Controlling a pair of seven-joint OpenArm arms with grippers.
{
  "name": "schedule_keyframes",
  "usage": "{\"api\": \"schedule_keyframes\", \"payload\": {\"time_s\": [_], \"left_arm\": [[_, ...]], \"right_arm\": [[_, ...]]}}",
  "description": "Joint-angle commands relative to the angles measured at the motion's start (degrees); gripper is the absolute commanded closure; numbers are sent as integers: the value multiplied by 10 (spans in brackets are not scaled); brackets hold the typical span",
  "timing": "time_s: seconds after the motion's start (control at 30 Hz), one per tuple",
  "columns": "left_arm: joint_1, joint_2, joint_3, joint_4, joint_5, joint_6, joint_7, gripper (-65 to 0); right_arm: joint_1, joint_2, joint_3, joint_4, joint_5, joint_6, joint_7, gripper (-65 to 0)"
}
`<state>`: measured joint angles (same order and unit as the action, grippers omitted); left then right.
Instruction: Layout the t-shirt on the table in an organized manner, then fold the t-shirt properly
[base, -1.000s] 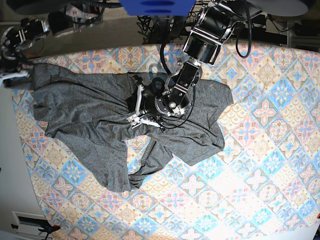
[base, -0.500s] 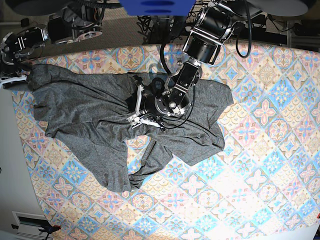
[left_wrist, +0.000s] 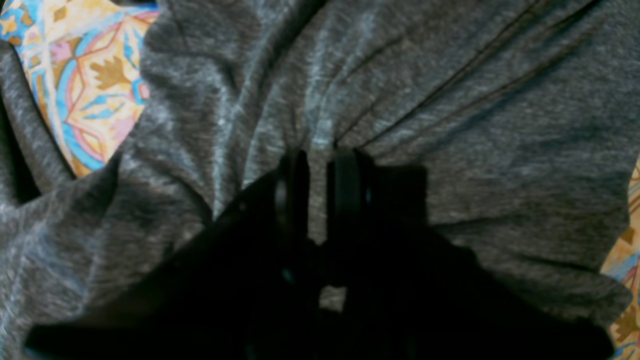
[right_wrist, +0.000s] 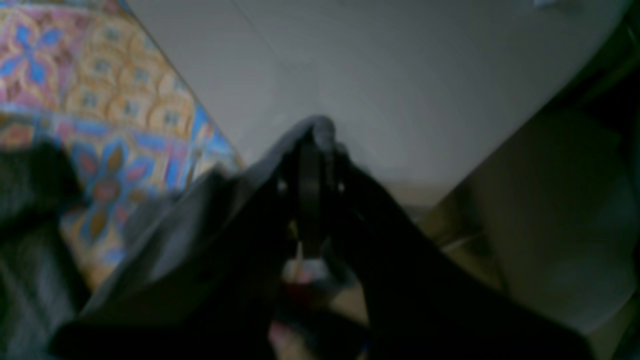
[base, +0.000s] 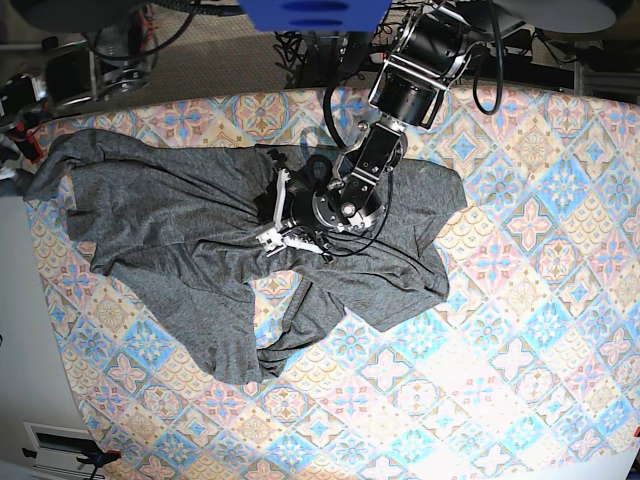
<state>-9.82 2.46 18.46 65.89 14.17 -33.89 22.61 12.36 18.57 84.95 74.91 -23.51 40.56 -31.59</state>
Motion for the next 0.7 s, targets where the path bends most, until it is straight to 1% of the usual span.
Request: {"api": "schedule_keyframes", "payload": {"time_s": [0.0, 0.13, 0.23, 0.43, 0.5, 0.53, 0.57, 0.67], "left_arm": [[0, -13, -4, -3, 49, 18, 64, -109], [0, -13, -4, -3, 51, 18, 64, -109], [0, -13, -4, -3, 51, 18, 64, -109], [0, -13, -4, -3, 51, 18, 64, -109], [0, -13, -4, -3, 51, 18, 64, -109], [0, -13, -4, -3, 51, 18, 64, -109], [0, -13, -4, -3, 51, 18, 64, -109], [1, -13, -4, -3, 51, 18, 64, -109]], "right_arm": [[3, 27, 1, 4, 8, -6, 13, 0], [3, 55, 1, -8, 8, -6, 21, 0], [6, 80, 1, -9, 8, -6, 62, 0], [7, 83, 1, -6, 8, -6, 126, 0], [14, 88, 1, -6, 16, -6, 142, 0], [23, 97, 1, -6, 25, -17, 147, 0], [25, 102, 1, -7, 32, -37, 147, 0], [25, 115, 1, -8, 45, -121, 147, 0]]}}
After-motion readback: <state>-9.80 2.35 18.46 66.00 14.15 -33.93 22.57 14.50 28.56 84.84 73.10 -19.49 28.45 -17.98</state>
